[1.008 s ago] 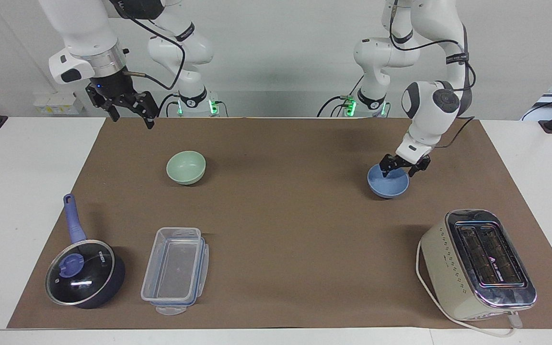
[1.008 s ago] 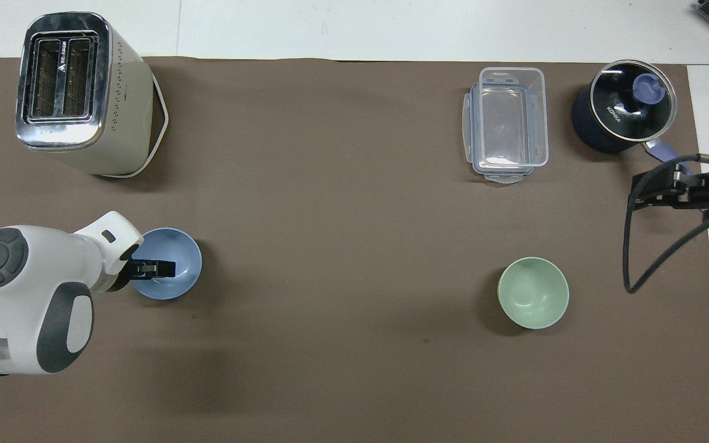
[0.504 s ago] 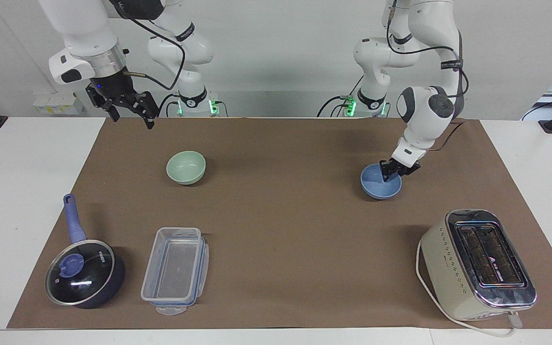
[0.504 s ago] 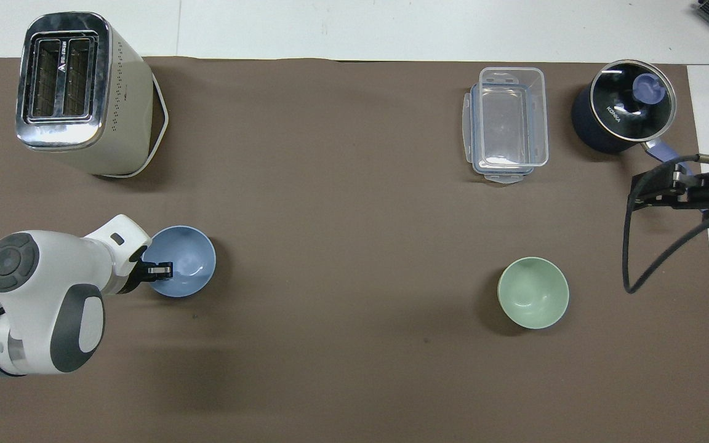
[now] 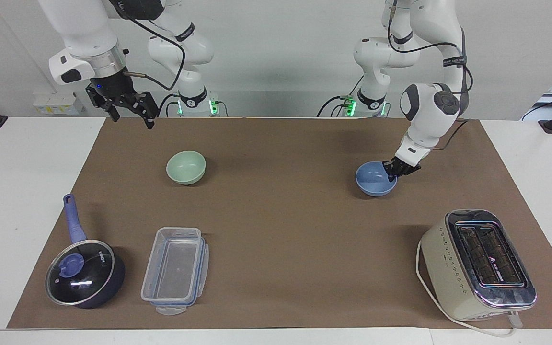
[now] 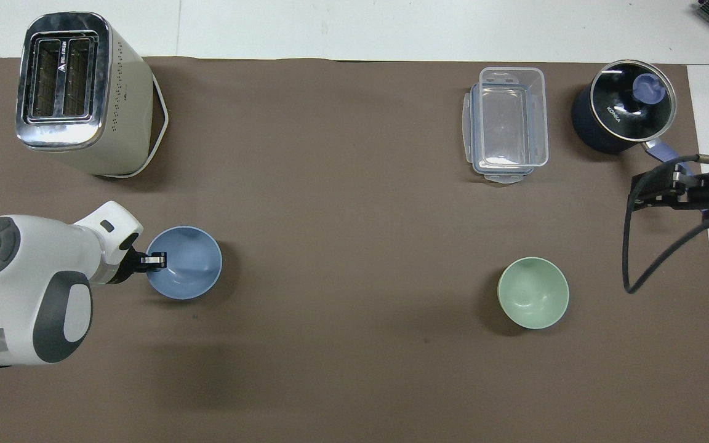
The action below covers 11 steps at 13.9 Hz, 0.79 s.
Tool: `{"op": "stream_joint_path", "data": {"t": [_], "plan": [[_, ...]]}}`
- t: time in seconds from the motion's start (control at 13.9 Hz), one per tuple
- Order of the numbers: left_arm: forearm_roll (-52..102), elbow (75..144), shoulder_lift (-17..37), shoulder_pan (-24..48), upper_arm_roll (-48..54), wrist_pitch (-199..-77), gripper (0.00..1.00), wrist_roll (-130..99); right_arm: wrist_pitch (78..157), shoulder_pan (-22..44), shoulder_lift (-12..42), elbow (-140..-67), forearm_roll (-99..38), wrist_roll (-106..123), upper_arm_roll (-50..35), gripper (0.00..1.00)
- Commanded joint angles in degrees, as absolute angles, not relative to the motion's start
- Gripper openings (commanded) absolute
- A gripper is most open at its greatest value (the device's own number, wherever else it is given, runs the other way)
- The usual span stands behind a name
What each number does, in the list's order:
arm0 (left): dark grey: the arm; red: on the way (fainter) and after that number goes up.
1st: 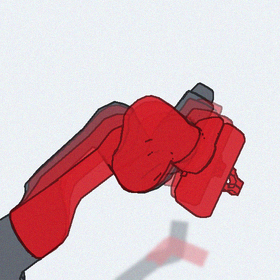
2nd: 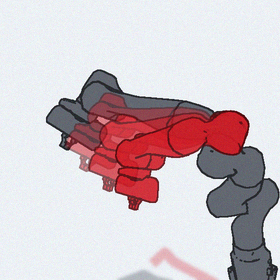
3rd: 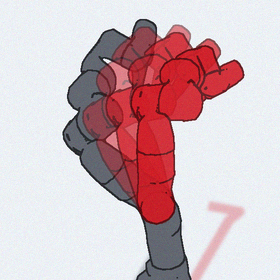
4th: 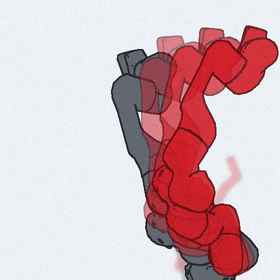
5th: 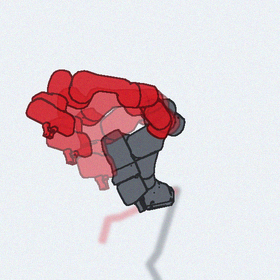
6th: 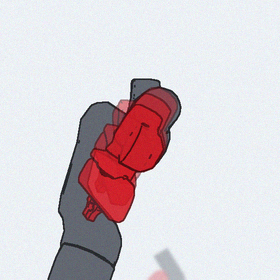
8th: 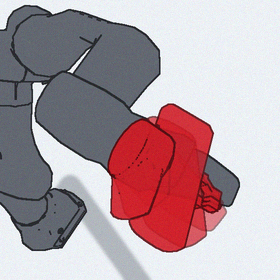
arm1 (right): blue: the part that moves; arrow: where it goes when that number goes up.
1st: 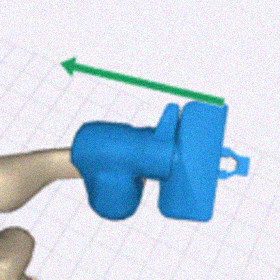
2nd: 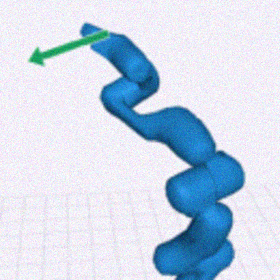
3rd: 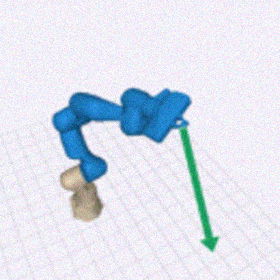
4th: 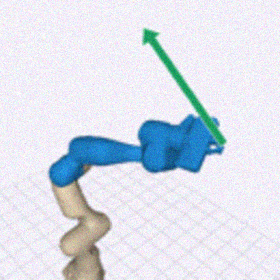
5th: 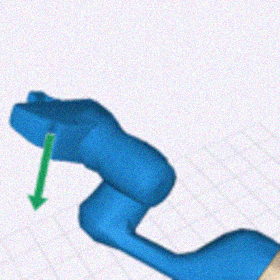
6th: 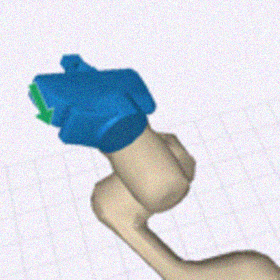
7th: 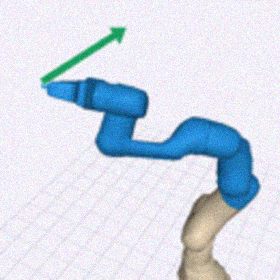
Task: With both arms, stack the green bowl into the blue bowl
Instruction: 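Close the left gripper on the blue bowl rim, then slide the blue bowl with the left gripper toward the table center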
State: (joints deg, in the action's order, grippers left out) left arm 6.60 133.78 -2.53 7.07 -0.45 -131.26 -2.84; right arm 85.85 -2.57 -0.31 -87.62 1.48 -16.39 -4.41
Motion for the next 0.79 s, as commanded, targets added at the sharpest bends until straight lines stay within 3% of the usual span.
{"op": "stream_joint_path", "data": {"t": [0.0,0.36,0.72], "plan": [[6.86,127.55,-3.60,6.77,-1.14,-122.98,0.00,-2.72,87.36,-3.43,-1.85,-89.65,0.79,-15.21,-4.66,1.00],[6.86,117.62,-4.75,5.81,-1.41,-111.20,0.00,-2.81,87.36,-3.43,-1.85,-89.65,0.79,-15.21,-4.66,1.00],[6.94,117.86,-4.83,6.68,-1.14,-111.00,0.00,-3.69,87.36,-3.43,-1.85,-89.65,0.79,-15.12,-4.66,1.00]]}}
